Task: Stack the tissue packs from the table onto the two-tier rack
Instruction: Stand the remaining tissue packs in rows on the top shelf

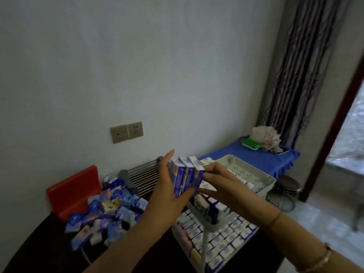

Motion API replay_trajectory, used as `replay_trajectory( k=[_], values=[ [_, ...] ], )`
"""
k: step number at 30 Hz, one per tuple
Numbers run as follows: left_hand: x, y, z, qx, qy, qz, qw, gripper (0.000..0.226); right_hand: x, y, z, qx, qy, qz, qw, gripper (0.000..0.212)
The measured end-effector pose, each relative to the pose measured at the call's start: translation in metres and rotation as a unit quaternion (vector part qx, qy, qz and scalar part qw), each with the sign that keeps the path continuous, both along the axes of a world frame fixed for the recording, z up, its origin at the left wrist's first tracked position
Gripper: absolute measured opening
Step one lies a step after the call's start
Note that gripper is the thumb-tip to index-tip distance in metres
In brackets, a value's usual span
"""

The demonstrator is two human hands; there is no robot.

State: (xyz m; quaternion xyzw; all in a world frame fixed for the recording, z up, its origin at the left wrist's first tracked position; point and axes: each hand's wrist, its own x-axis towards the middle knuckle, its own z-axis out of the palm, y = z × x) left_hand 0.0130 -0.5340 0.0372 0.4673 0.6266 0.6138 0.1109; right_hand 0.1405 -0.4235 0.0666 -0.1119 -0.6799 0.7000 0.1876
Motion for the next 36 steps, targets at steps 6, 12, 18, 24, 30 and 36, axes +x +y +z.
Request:
replay_trajectory(
  k=[6,12,18,24,30,36],
  values=[
    [0.015,0.093,0.007,-0.040,0.172,0.049,0.983,0.094,0.023,0.065,0.014,0.187,-0.015,-0.105,0.977,0.059],
    [0.046,0.195,0.005,-0.105,0.270,0.081,0.954,0.094,0.026,0.174,-0.009,0.126,-0.068,-0.149,0.978,0.048],
    [0.027,0.234,-0.018,-0.164,0.171,0.026,0.971,0.108,0.009,0.250,-0.036,0.024,-0.074,-0.090,0.993,0.042],
    [-0.028,0.207,-0.044,-0.327,0.263,0.163,0.893,0.061,-0.027,0.288,-0.058,0.279,-0.156,-0.055,0.946,0.041],
    [-0.034,0.200,-0.060,-0.443,0.337,0.155,0.816,0.055,-0.068,0.287,-0.083,0.437,-0.182,0.033,0.880,0.056],
    [-0.034,0.196,-0.062,-0.446,0.344,0.154,0.812,0.053,-0.065,0.278,-0.090,0.390,-0.174,-0.001,0.904,0.085]
  ],
)
